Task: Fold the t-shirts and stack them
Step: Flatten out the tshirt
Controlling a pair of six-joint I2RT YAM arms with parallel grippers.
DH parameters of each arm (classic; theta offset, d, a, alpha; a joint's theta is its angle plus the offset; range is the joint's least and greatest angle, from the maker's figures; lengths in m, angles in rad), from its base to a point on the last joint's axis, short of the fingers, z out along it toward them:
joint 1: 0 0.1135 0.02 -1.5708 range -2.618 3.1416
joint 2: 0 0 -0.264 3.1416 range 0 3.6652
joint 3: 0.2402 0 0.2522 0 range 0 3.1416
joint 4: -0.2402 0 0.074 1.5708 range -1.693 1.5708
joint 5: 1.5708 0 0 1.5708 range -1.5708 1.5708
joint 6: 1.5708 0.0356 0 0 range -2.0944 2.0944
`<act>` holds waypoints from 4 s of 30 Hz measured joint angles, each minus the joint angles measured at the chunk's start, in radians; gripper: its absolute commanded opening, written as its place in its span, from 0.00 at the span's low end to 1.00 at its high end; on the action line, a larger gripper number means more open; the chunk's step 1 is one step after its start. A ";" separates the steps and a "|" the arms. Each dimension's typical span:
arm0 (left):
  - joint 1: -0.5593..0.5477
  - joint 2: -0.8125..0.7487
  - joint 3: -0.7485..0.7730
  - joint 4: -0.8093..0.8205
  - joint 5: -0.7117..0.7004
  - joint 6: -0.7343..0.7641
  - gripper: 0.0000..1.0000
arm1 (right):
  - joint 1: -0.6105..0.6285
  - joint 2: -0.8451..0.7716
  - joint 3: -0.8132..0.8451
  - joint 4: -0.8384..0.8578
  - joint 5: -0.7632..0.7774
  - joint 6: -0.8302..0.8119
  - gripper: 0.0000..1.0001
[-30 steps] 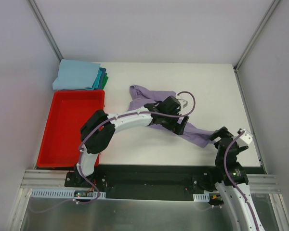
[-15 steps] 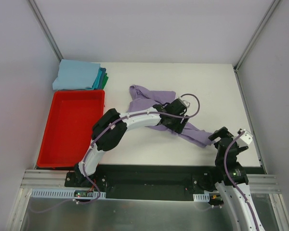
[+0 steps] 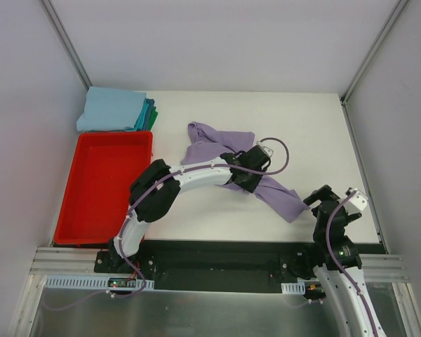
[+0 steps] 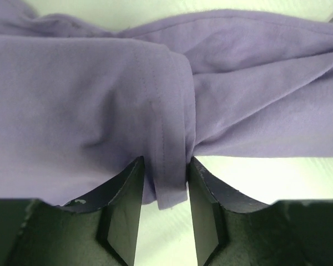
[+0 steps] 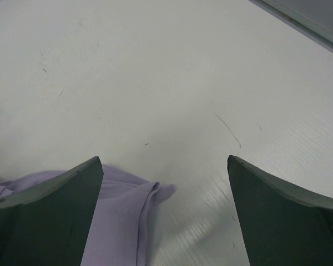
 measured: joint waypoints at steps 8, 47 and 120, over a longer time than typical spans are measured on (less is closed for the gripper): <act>0.001 -0.125 -0.095 -0.023 -0.016 0.009 0.33 | 0.000 0.014 0.000 0.000 0.000 0.000 0.96; 0.248 -0.565 -0.447 0.031 -0.137 -0.072 0.00 | 0.002 0.394 0.147 0.033 -0.405 -0.119 0.96; 0.599 -1.056 -0.893 0.048 -0.444 -0.270 0.00 | -0.304 0.750 0.156 0.192 -0.739 -0.078 0.87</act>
